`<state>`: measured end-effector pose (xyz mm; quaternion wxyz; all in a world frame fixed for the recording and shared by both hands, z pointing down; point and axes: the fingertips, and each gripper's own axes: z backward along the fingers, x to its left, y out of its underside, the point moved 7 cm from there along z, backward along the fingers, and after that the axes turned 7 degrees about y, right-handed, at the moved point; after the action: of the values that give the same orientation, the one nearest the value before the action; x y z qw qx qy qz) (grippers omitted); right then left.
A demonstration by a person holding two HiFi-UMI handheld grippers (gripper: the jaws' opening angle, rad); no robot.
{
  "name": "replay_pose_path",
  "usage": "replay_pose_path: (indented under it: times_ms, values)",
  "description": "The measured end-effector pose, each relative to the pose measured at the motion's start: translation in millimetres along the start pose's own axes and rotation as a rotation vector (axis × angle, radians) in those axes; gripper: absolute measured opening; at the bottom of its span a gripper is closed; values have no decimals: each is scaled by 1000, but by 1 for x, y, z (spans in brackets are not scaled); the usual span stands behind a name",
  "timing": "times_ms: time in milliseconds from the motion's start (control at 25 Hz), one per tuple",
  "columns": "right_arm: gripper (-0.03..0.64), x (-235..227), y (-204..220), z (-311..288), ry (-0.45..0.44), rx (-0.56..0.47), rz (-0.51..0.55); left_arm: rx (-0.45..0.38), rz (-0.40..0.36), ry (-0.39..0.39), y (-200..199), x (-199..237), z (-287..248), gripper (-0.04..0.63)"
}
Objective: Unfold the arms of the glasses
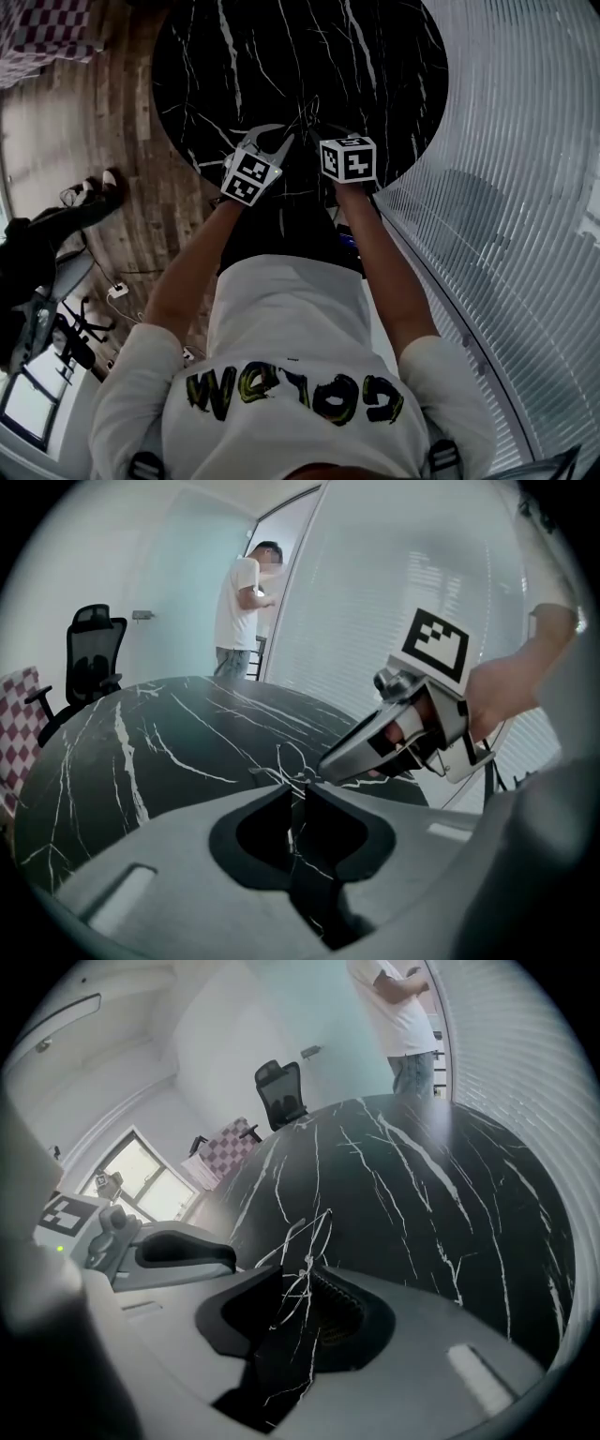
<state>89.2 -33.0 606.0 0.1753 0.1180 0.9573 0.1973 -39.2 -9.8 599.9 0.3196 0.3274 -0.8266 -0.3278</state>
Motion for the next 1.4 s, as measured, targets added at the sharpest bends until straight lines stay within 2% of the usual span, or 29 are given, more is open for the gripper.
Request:
replay_pose_path:
  times_ms: [280, 440, 840, 1400]
  values:
    - [103, 0, 4, -13, 13, 26, 11, 33, 5, -16, 21, 4, -13, 64]
    - [69, 2, 2, -14, 25, 30, 37, 56, 12, -24, 27, 7, -18, 64]
    - [31, 3, 2, -14, 65, 24, 95, 64, 3, -25, 31, 6, -21, 19]
    - [14, -1, -1, -9, 129, 29, 188, 73, -11, -70, 31, 28, -6, 5]
